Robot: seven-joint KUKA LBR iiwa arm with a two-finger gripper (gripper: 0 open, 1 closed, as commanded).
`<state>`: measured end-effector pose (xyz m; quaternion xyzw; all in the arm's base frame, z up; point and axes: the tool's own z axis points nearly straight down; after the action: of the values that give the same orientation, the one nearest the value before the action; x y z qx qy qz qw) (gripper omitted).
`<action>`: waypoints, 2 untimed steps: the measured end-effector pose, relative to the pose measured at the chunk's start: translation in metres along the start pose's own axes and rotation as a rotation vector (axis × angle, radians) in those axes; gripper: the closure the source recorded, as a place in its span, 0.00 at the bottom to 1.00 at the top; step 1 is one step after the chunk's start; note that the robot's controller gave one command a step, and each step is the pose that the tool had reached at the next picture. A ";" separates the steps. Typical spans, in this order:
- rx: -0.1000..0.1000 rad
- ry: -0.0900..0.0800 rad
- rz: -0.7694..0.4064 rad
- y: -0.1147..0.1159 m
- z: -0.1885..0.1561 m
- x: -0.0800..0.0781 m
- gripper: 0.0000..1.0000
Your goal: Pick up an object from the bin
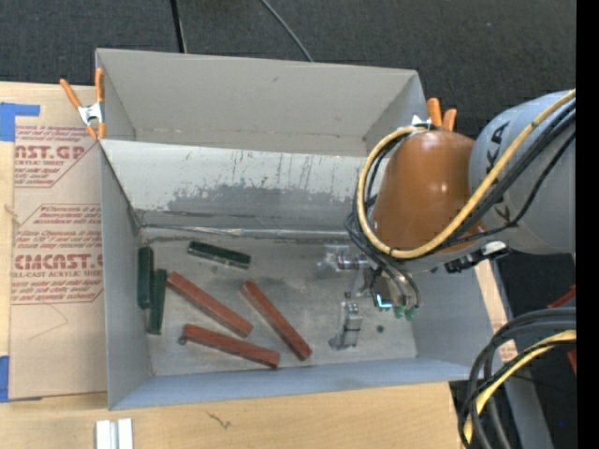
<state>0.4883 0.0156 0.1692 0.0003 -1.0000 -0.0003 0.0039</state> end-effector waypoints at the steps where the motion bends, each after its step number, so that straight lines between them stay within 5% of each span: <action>1: 0.000 -0.008 0.000 0.000 -0.004 -0.002 0.00; 2: -0.002 -0.012 0.102 0.024 0.054 -0.004 0.00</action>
Offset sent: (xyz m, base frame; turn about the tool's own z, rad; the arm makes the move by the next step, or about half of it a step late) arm 0.0033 0.0407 -0.0992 0.1749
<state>0.4919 0.0394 0.1154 -0.0505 -0.9987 -0.0009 -0.0019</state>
